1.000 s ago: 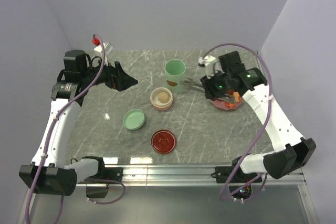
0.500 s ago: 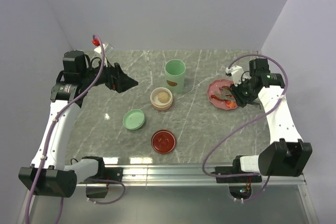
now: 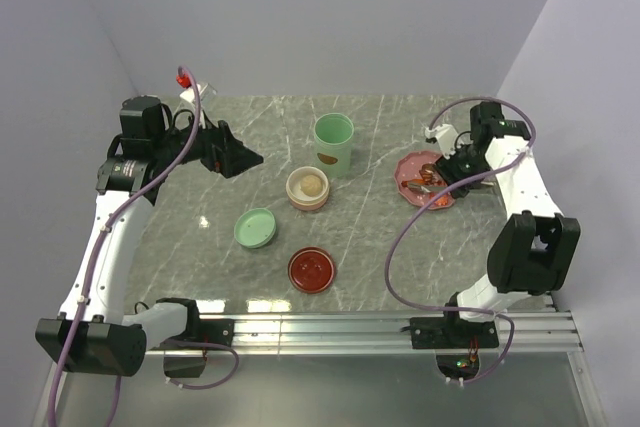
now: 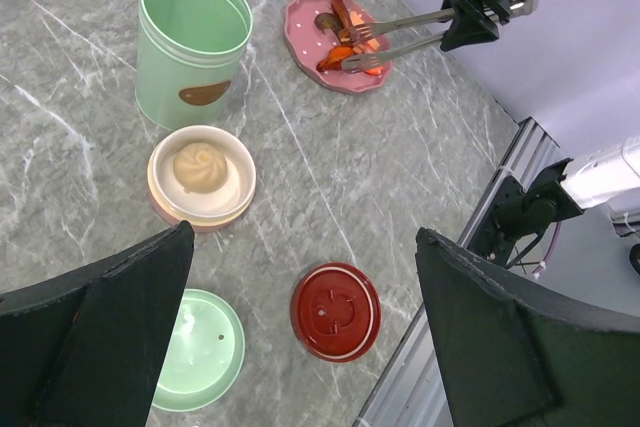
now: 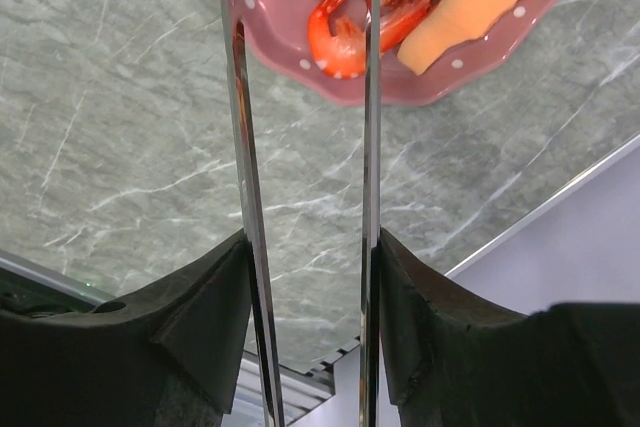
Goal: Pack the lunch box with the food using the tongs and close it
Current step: Pick up the food using the clamp, then place the food into the lunch box, then pick up the food using the clamp
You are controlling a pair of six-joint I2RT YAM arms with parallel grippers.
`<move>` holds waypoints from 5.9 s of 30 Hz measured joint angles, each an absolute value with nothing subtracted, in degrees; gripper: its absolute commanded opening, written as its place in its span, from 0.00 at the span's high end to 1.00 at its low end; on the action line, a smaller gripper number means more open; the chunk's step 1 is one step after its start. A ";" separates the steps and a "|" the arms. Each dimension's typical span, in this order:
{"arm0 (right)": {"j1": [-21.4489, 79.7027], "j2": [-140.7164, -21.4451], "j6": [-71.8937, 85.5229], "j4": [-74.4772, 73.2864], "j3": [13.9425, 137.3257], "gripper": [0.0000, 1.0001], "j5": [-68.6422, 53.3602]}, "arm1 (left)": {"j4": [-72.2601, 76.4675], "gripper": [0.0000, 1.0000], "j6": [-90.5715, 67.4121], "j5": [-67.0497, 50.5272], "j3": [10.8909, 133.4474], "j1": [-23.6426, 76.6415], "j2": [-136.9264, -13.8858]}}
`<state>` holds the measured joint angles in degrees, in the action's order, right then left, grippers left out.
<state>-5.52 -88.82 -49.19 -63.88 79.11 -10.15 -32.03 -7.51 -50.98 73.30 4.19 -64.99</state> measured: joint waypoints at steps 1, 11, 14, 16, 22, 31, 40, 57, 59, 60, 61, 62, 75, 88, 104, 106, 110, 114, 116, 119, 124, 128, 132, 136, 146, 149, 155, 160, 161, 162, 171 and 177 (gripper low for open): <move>-5.52 -89.38 -49.32 -63.86 79.48 0.45 -10.13 | -32.03 0.01 -7.44 -50.96 73.30 4.19 -64.99; -5.52 -93.23 -49.65 -63.35 80.90 0.47 -10.02 | -32.01 0.01 -7.09 -50.96 73.30 4.19 -65.25; -5.52 -94.15 -49.60 -63.33 81.01 0.44 -9.89 | -32.01 0.01 -7.09 -50.96 73.30 4.19 -65.49; -5.54 -94.50 -49.60 -63.33 81.03 0.42 -9.82 | -31.97 0.00 -7.11 -50.96 73.23 4.19 -65.52; -5.65 -95.18 -49.65 -63.37 81.60 0.42 -9.30 | -31.94 0.01 -7.11 -50.98 73.06 4.19 -65.56; -6.44 -96.90 -50.06 -63.53 83.59 0.45 -8.69 | -31.86 0.01 -7.14 -50.98 72.42 4.19 -65.58; -6.57 -97.89 -50.43 -66.04 86.35 0.66 -10.50 | -31.24 0.01 -7.11 -50.98 72.40 4.19 -65.60; -7.88 -97.08 -46.98 -76.64 103.61 0.82 -21.54 | -31.09 0.01 -7.14 -51.00 72.40 4.19 -65.60; -6.74 -96.53 -44.47 -76.51 108.71 0.82 -23.38 | -31.07 0.00 -7.18 -51.03 72.40 4.19 -65.63; -5.96 -96.18 -43.38 -76.49 110.50 0.83 -24.03 | -31.07 0.01 -7.20 -51.03 72.40 4.19 -65.67; -4.84 -95.88 -41.76 -76.69 112.57 0.83 -24.49 | -31.05 0.00 -7.35 -50.96 72.40 4.19 -65.84; -3.44 -95.59 -40.32 -76.62 114.04 0.83 -24.71 | -31.07 0.01 -7.57 -50.78 72.42 4.19 -66.02; 13.54 -98.52 -27.09 -72.20 118.56 0.79 -20.99 | -31.57 0.01 -9.17 -48.66 72.47 4.03 -68.47; 16.53 -106.26 -24.01 -68.36 118.61 0.53 -17.26 | -31.53 0.01 -9.13 -48.62 72.47 4.03 -68.47; 16.86 -104.57 -23.20 -67.35 120.60 0.41 -17.65 | -31.92 0.01 -9.06 -48.66 73.30 4.03 -68.51; 16.14 -101.97 -23.18 -66.87 117.82 0.41 -17.78 | -31.97 0.01 -9.06 -48.66 73.43 4.03 -68.51; 11.51 -93.93 -23.22 -66.52 108.99 0.43 -17.91 | -31.92 0.01 -9.41 -48.66 73.43 4.03 -68.49; 4.45 -86.83 -23.40 -65.89 101.30 0.44 -17.32 | -31.20 0.01 -10.31 -48.66 73.41 4.03 -68.45; 1.21 -84.58 -23.44 -65.56 97.89 0.44 -16.80 | -30.83 0.00 -10.46 -48.64 73.41 4.03 -68.34; -3.79 -82.26 -23.44 -64.40 91.59 0.44 -16.32 | -30.70 0.01 -10.83 -48.58 73.41 4.03 -68.07; -8.80 -79.46 -22.46 -62.65 81.23 0.44 -13.63 | -30.65 0.00 -11.70 -47.97 73.34 4.03 -67.61; -9.54 -78.63 -19.88 -60.80 77.19 0.43 -10.92 | -29.78 0.01 -11.88 -47.57 72.58 4.03 -66.70; -9.74 -78.54 -16.80 -57.71 74.89 0.42 -7.79 | -29.08 0.01 -11.92 -47.33 71.70 4.03 -65.71; -10.17 -78.91 -14.24 -55.75 74.48 0.41 -5.58 | -28.51 0.01 -11.90 -47.11 71.40 4.03 -65.71; -11.20 -84.27 -9.98 -54.35 75.05 0.40 -6.02 | -27.68 0.01 -11.70 -45.91 69.54 4.03 -65.69; -11.20 -85.89 -9.23 -54.37 75.07 0.40 -6.79 | -27.55 0.01 -11.70 -45.54 69.54 4.03 -65.63; -11.20 -89.25 -7.92 -54.17 76.62 0.41 -8.27 | -27.27 0.01 -11.46 -45.10 68.77 4.03 -65.60; -11.20 -91.50 -7.29 -54.06 77.82 0.44 -9.10 | -27.22 0.01 -11.31 -44.93 68.69 4.03 -65.60; -11.20 -92.14 -7.25 -54.08 78.15 0.45 -9.32 | -27.22 0.01 -11.27 -44.91 68.64 4.03 -65.60; -11.20 -92.77 -7.22 -54.06 78.46 0.46 -9.54 | -27.22 0.00 -11.25 -44.88 68.58 4.03 -65.60; -11.25 -95.07 -6.90 -54.37 80.07 0.54 -11.18 | -27.22 0.01 -11.20 -44.66 68.23 3.81 -65.60; -11.31 -95.90 -7.01 -54.96 81.80 0.68 -12.75 | -27.24 0.01 -11.18 -44.64 68.05 3.81 -65.60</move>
<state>-11.31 -95.90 -7.01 -54.96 81.80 -12.75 -27.24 -11.18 -44.64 68.05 3.81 -65.60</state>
